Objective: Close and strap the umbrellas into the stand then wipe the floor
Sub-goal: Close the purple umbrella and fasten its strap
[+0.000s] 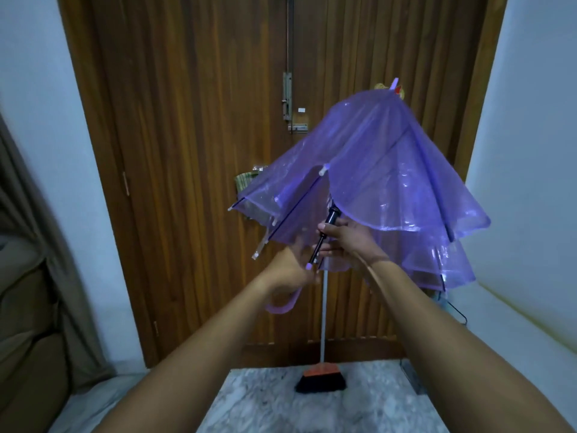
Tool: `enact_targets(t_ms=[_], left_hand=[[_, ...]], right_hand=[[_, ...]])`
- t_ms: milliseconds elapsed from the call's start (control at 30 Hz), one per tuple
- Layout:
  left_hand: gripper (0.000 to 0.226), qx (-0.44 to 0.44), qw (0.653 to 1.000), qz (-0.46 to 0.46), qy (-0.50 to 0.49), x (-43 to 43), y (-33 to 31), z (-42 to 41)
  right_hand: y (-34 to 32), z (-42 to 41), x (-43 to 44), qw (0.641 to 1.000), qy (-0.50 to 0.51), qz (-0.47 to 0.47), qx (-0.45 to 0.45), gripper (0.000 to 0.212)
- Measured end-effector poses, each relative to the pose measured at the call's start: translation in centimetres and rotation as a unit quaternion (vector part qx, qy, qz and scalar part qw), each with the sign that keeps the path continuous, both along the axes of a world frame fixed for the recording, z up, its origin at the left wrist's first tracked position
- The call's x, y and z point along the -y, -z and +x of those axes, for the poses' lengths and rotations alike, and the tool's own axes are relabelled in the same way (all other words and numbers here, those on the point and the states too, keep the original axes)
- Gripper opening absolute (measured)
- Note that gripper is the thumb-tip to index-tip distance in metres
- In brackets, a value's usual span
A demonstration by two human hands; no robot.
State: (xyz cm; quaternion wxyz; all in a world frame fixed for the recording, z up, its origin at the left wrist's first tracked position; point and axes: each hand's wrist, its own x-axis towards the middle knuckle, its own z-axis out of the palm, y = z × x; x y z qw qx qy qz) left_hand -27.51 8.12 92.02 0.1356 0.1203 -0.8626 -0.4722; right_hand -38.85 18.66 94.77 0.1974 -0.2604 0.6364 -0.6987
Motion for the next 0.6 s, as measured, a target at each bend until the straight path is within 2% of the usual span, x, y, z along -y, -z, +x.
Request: enact_targets(t_ms=[33,67,100,200,267,333,500,600], left_hand=[[0.041,0.058,0.997,-0.031,-0.036,-0.1,0.8,0.5],[0.026,0.085,0.994,-0.023,-0.061,-0.7,1.5,1.1],[0.024,0.084,0.993,-0.013,-0.084,-1.2,2.1,1.6],[0.031,0.049,0.983,-0.095,-0.146,-2.0,1.9,1.9],[0.036,0.043,0.983,-0.088,-0.158,-1.0,1.6,1.9],[0.04,0.031,0.984,-0.091,-0.149,0.1,1.4,1.8],[0.035,-0.034,0.976,-0.17,-0.13,-0.2,0.3,2.1],[0.038,-0.046,0.978,-0.171,-0.11,-0.7,-0.6,2.3]], right_hand=[[-0.1,0.1,0.0,1.0,-0.005,0.003,-0.003,0.013],[-0.1,0.4,0.1,1.0,-0.012,0.014,-0.006,0.013],[0.0,0.5,0.1,1.0,-0.016,0.018,-0.001,0.013],[0.1,0.6,0.8,0.998,-0.022,0.059,0.027,0.016],[0.0,0.3,1.0,0.996,-0.02,0.073,0.049,0.02],[0.2,-0.6,1.0,0.996,-0.031,0.078,0.028,0.023],[-1.0,0.3,0.5,0.997,-0.01,0.068,0.027,0.023],[-1.5,-0.3,1.1,0.999,-0.01,0.04,0.029,0.025]])
